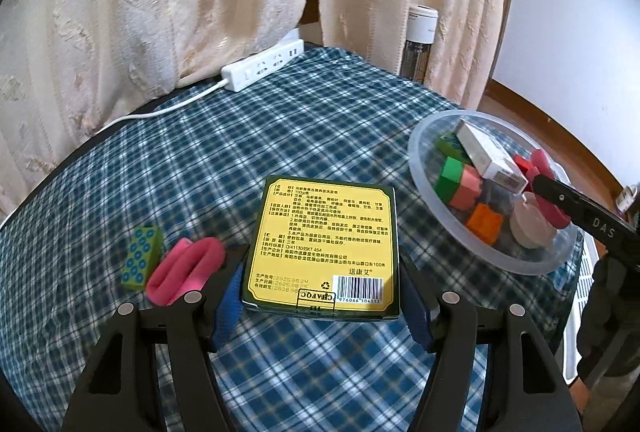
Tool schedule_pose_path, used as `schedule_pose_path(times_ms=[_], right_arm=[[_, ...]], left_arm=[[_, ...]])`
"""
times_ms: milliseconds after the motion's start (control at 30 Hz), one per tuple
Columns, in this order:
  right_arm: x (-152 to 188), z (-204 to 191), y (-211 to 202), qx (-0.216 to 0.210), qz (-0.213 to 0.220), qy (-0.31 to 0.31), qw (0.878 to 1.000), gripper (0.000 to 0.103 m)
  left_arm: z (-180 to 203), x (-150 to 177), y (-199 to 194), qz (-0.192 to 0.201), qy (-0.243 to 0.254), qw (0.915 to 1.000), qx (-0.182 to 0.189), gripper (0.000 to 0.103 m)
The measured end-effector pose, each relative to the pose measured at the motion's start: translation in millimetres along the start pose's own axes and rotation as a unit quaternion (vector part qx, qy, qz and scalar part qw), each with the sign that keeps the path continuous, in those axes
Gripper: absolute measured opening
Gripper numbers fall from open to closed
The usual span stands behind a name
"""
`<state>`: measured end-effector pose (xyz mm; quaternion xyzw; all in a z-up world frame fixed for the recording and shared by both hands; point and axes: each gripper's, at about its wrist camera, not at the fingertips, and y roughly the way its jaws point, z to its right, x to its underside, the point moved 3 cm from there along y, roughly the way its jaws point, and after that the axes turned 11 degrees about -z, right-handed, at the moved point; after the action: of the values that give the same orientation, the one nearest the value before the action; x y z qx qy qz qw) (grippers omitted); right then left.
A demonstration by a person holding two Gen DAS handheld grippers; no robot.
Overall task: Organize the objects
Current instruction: 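Lower the pink loop into the bowl with the right tool while the left tool carries the yellow box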
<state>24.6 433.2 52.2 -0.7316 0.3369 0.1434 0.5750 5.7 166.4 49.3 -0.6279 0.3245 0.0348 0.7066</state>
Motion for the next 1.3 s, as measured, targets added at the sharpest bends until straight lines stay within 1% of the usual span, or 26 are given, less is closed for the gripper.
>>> schedule_pose_path(times_ms=[367, 533, 867, 1033, 1300], right_arm=[[0, 10, 6, 0.009, -0.003, -0.005, 1.0, 0.054], [-2, 14, 5, 0.0, -0.002, 0.004, 1.0, 0.057], [-3, 21, -5, -0.018, 0.012, 0.015, 1.0, 0.058], [-5, 25, -8, -0.022, 0.016, 0.022, 0.999, 0.058], [-6, 32, -10, -0.027, 0.019, 0.027, 0.999, 0.058]], left_arm=[[23, -7, 1, -0.001, 0.017, 0.9998, 0.009, 0.068], [34, -11, 3, -0.003, 0.027, 0.9995, 0.016, 0.068], [59, -19, 8, -0.008, 0.053, 0.9981, 0.03, 0.068], [77, -22, 11, -0.013, 0.072, 0.996, 0.051, 0.068], [113, -27, 25, -0.042, 0.108, 0.9878, 0.104, 0.068]])
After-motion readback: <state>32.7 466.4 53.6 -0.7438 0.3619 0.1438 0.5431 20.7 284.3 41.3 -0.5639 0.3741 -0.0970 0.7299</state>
